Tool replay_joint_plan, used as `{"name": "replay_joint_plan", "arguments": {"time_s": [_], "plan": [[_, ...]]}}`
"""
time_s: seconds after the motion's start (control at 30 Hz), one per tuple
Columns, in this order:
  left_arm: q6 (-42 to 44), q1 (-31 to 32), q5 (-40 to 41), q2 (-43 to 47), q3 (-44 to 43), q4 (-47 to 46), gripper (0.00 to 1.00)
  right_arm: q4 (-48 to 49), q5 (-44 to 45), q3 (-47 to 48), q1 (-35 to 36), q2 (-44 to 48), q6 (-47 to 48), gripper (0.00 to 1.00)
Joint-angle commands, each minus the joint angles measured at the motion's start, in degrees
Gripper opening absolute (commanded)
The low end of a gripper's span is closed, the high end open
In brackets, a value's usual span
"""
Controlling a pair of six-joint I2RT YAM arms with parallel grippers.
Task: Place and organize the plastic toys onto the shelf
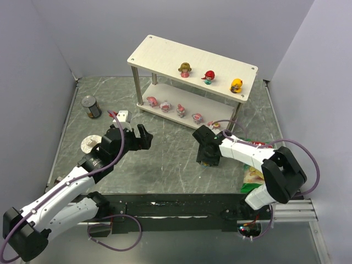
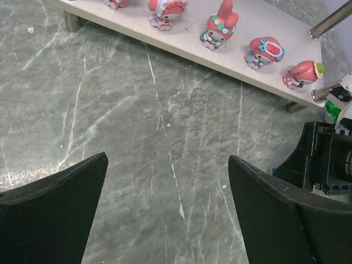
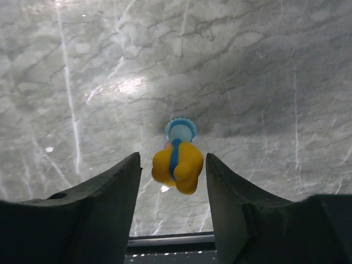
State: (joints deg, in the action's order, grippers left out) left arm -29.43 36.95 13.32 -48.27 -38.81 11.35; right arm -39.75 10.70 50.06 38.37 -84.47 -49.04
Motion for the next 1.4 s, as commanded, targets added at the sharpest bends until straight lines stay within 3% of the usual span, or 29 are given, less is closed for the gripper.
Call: {"name": "replay_joint_plan", "arguments": {"time_s": [0.0, 0.17, 0.4, 0.53, 0.77, 1.13, 1.23, 1.27, 1.37], "plan": [[0.7, -0.2, -1.2, -0.5, -0.8, -2.8, 0.96, -0.9, 3.4, 2.9, 0.4, -1.8, 0.3, 0.55], [0.8, -0.3, -1.0, -0.8, -1.0, -2.7, 0.96, -0.8, 5.1, 3.3, 0.5, -3.6, 1.4, 0.46], [1.0, -0.4, -1.3, -1.2, -1.2, -2.2, 0.96, 2.0, 3.9, 5.7, 3.4, -5.6, 7.9, 0.14], [1.0, -0.4, -1.9, -1.4, -1.3, -2.0, 0.96, 6.9, -2.9, 8.6, 7.2, -7.8, 16.7, 0.07], [0.9, -0.4, -1.9, -1.2, -1.8, -1.1, 0.96, 5.6, -7.6, 18.6, 12.9, -16.8, 31.0, 0.05], [0.9, -0.4, -1.5, -0.5, -1.6, -0.6, 0.97, 3.5, -2.2, 23.2, 15.6, -21.7, 37.4, 0.34], [0.9, -0.4, -1.5, -0.5, -1.6, -0.6, 0.96, 3.5, -2.3, 23.2, 15.8, -21.6, 36.6, 0.48], [0.9, -0.4, -1.6, -0.5, -1.6, -0.6, 0.96, 3.7, -2.5, 23.2, 15.7, -21.5, 36.3, 0.58], [1.0, -0.4, -1.8, -0.3, -1.6, -0.7, 0.96, 4.3, -2.8, 22.6, 15.8, -20.6, 35.7, 0.73]]}}
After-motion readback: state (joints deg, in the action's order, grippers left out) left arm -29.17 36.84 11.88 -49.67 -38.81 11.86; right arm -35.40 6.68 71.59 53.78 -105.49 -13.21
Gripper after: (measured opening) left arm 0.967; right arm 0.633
